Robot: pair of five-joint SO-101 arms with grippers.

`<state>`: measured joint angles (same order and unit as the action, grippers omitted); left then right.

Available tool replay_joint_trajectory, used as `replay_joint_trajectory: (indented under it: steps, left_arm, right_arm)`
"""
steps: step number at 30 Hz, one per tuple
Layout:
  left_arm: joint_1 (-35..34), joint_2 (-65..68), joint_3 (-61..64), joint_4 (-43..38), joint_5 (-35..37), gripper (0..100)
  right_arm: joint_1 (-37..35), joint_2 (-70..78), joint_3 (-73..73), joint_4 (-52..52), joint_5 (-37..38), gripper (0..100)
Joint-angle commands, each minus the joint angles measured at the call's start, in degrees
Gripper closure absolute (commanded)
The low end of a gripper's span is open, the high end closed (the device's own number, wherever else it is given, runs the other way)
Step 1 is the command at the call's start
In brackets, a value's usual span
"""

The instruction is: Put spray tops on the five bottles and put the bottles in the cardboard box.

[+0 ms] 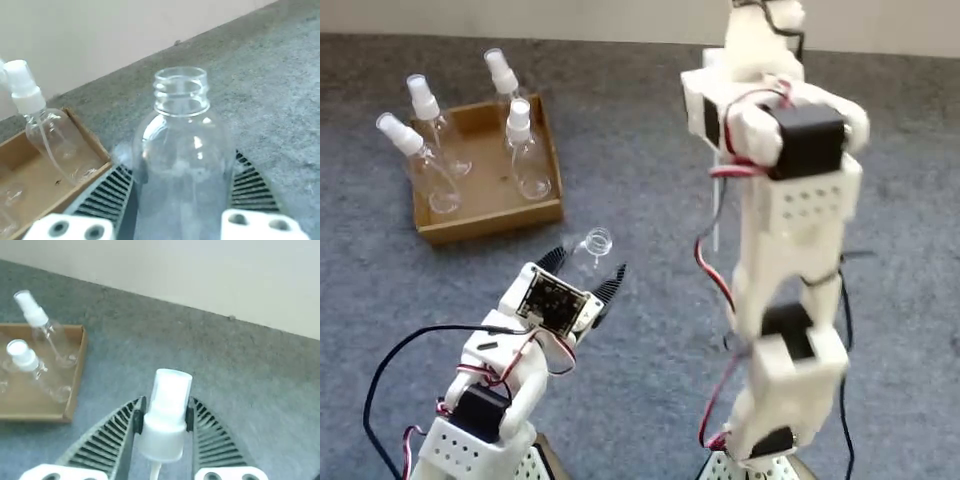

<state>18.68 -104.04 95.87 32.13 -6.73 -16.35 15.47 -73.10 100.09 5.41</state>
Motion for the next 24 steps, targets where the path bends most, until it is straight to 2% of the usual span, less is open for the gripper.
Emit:
replay_joint_trajectory:
  steps: [1,6,9,11,15,24]
  left_arm:
    - [6.3,-0.8,1.1,-2.2,0.3,90]
    - [19.8,-0.8,1.1,-5.4,0.4,90]
    - [25.5,-0.8,1.1,-5.4,0.5,90]
    - [28.4,-0.8,1.1,-5.4,0.5,90]
    - [31.3,-0.8,1.1,-5.4,0.6,90]
    - [35.7,-0.7,1.1,-5.3,0.7,90]
  right_arm:
    - [-0.1,-18.9,13.1,1.2,0.3,91.6]
    - [-0.1,-31.4,21.7,1.1,0.3,91.5]
    - [0.0,-37.3,25.0,1.1,0.0,91.6]
    - [0.1,-40.5,27.2,1.1,-3.4,91.6]
    - [0.1,-44.9,31.0,0.8,-12.4,91.6]
    - [0.1,-51.6,44.6,-4.0,-11.5,91.7]
